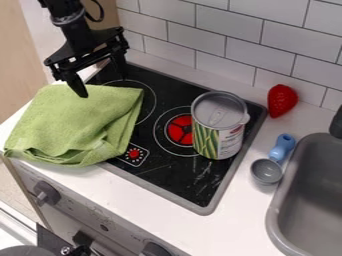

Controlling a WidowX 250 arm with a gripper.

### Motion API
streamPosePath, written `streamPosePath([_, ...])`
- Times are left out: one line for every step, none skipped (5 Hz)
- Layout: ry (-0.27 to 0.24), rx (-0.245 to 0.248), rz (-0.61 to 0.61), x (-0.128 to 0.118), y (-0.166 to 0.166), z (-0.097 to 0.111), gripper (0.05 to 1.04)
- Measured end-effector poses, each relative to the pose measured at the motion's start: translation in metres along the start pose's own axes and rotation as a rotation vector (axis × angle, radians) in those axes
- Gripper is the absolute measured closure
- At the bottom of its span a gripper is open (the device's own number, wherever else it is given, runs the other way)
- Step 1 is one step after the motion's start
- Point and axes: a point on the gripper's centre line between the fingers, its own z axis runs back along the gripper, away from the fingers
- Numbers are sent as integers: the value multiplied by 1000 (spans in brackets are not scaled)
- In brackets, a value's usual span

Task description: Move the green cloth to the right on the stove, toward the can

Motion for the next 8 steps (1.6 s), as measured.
streamPosePath([26,17,-5,-4,3,-8,87])
streamPosePath([19,74,-69,1,19,-6,87])
streamPosePath([33,97,-55,8,35,0,87])
streamPosePath([50,151,-81,11,52,-3,135])
streamPosePath([29,105,-174,5,62,-17,409])
streamPosePath([-1,69,-210,7,63,-21,704])
streamPosePath([-24,38,-237,3,58,-29,923])
streamPosePath([-52,47,-325,-5,52,-38,1029])
